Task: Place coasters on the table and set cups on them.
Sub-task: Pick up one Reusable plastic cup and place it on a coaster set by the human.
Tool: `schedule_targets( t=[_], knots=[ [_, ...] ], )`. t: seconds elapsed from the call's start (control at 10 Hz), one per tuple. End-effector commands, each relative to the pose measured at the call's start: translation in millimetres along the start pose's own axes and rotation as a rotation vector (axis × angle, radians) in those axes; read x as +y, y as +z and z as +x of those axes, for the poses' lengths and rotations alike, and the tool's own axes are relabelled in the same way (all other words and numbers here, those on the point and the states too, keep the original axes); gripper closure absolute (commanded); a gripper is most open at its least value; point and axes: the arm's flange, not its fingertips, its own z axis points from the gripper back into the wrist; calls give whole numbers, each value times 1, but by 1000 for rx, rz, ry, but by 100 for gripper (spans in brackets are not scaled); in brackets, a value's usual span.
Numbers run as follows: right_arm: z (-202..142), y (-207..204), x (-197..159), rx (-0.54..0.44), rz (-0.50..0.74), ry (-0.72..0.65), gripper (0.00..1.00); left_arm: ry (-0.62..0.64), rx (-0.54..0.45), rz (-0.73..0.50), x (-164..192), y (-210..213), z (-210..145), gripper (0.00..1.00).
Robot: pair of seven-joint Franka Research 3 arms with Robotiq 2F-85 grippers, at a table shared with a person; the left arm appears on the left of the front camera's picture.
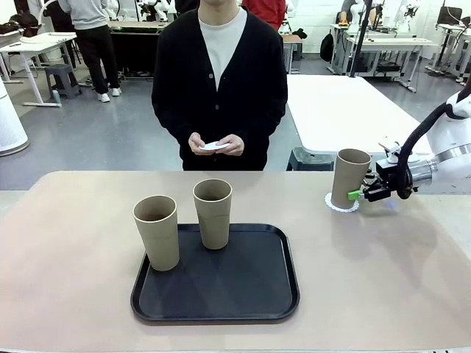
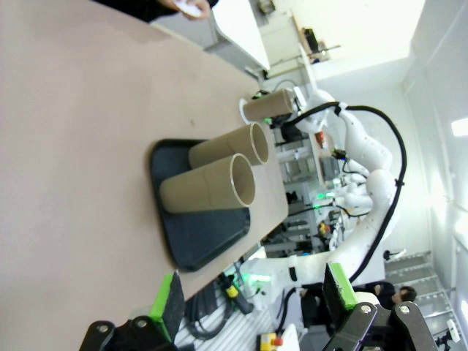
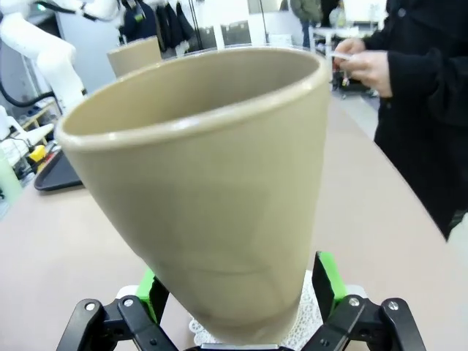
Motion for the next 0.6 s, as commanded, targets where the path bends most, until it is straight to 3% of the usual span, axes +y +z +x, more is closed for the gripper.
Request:
schedule_targets(
  t=[0.0,0.5],
  knots=[
    [6,2,-3,94,20,-30,0,-7,-5,-9,-1,1,0,0],
    [18,32,10,228,-65,12,0,-7,-5,-9,-1,1,0,0]
  ],
)
